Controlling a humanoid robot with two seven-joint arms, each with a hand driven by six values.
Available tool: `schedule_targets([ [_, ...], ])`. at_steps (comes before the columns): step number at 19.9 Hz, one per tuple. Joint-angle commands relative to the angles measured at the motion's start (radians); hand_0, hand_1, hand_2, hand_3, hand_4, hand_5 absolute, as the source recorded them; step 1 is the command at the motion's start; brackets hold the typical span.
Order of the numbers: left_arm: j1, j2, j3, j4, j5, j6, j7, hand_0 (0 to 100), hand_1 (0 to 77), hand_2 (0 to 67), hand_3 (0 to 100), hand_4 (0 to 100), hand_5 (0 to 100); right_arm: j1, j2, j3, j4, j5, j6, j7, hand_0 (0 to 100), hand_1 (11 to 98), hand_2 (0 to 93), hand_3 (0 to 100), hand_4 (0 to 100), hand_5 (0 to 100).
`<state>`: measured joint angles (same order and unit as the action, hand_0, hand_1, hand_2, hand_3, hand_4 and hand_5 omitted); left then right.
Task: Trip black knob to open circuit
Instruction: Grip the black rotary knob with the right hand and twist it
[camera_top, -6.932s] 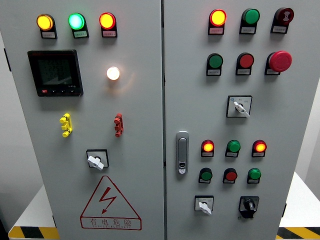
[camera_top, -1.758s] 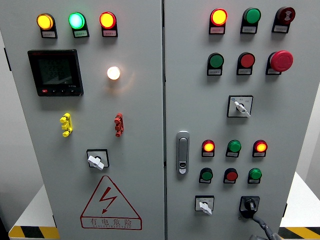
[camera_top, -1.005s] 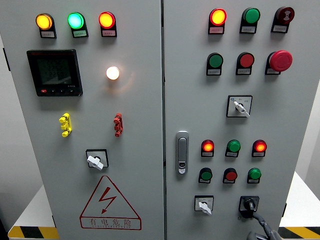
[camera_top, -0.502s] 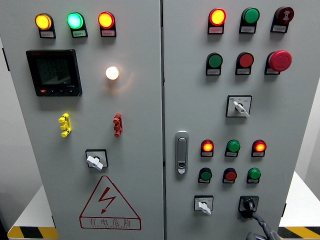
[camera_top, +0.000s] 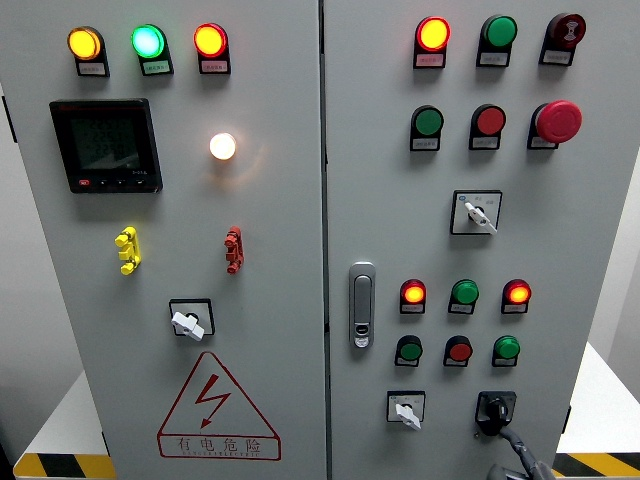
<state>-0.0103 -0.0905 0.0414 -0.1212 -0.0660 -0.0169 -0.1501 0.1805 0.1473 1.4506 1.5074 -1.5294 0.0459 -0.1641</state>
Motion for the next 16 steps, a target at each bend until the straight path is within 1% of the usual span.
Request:
schedule_targets([
  [1,0.001,0.0,0.0,0.0,0.0,0.0,0.0,0,3.1,12.9,21,7,2,0.001,0.0,-0.004,0.0,0.0,0.0,0.0,100,60.2,3.2,89,96,100],
  [16,0.0,0.0,0.0,0.0,0.0,0.0,0.0,0,3.2,12.9,21,7,2,-0.001,0.0,-0.022,0.008,0.002,0.002,0.0,100,59.7,4.2,91,97,100],
])
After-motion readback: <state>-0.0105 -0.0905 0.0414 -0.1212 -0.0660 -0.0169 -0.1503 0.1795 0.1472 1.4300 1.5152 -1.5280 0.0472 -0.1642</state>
